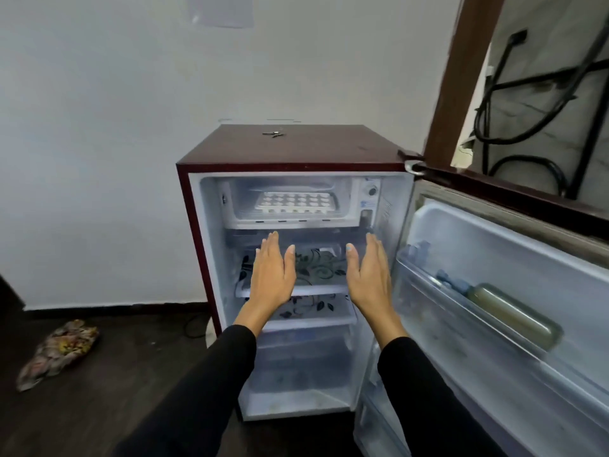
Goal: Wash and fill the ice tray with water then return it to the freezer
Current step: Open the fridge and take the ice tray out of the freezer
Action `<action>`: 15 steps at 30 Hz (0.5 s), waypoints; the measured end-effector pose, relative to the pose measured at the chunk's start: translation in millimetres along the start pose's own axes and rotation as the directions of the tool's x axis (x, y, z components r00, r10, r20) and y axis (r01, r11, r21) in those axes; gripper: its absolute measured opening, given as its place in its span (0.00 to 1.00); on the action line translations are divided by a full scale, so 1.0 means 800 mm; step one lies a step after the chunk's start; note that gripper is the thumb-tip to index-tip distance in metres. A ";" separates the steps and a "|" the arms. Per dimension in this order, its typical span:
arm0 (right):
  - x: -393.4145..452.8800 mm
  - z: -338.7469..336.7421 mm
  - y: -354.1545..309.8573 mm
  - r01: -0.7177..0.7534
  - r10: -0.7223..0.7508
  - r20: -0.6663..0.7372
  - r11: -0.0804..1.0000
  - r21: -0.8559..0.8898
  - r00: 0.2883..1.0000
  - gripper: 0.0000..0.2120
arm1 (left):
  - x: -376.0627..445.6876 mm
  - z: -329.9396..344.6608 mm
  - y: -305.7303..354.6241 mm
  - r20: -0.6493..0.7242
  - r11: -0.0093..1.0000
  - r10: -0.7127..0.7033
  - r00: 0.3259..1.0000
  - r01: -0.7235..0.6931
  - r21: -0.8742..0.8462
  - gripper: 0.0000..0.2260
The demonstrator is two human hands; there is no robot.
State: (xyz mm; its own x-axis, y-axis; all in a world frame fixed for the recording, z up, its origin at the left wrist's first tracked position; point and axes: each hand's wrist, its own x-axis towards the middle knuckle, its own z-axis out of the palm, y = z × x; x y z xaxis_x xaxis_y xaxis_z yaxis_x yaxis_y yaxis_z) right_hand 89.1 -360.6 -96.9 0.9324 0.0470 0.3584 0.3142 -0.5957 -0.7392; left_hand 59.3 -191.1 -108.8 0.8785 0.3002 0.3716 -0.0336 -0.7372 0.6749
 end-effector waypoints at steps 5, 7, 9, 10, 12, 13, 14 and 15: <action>0.091 0.068 -0.010 -0.062 0.055 0.072 0.993 0.096 0.996 0.30 | 0.092 -0.008 -0.048 0.043 0.993 -0.096 0.994 0.098 -0.061 0.26; 0.124 0.090 -0.013 -0.081 0.073 0.078 0.991 0.105 0.994 0.29 | 0.127 -0.006 -0.066 0.066 0.990 -0.130 0.989 0.133 -0.047 0.24; 0.157 0.111 -0.014 -0.095 0.087 0.072 0.988 0.119 0.994 0.29 | 0.160 -0.002 -0.081 0.069 0.985 -0.160 0.985 0.164 -0.050 0.23; 0.172 0.120 -0.013 -0.102 0.094 0.068 0.987 0.125 0.993 0.29 | 0.174 0.000 -0.088 0.068 0.981 -0.178 0.982 0.182 -0.059 0.22; 0.200 0.137 -0.008 -0.109 0.100 0.067 0.984 0.144 0.993 0.29 | 0.200 0.005 -0.099 0.072 0.973 -0.215 0.974 0.220 -0.074 0.22; 0.213 0.145 -0.004 -0.115 0.104 0.073 0.981 0.157 0.992 0.30 | 0.212 0.008 -0.105 0.074 0.968 -0.229 0.971 0.234 -0.084 0.22; 0.227 0.153 -0.001 -0.128 0.116 0.080 0.977 0.170 0.990 0.30 | 0.225 0.012 -0.111 0.068 0.965 -0.238 0.969 0.244 -0.098 0.22; 0.240 0.160 0.004 -0.144 0.131 0.088 0.974 0.176 0.987 0.30 | 0.237 0.016 -0.117 0.060 0.961 -0.246 0.967 0.251 -0.112 0.22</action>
State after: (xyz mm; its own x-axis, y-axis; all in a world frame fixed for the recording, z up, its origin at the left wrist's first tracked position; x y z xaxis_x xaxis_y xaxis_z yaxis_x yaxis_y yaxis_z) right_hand 292.1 -250.6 -103.6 0.9775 0.0394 0.2070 0.2027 -0.4456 -0.8720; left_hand 235.2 -73.0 -109.2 0.8867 0.4355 0.1554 0.1349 -0.5651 0.8139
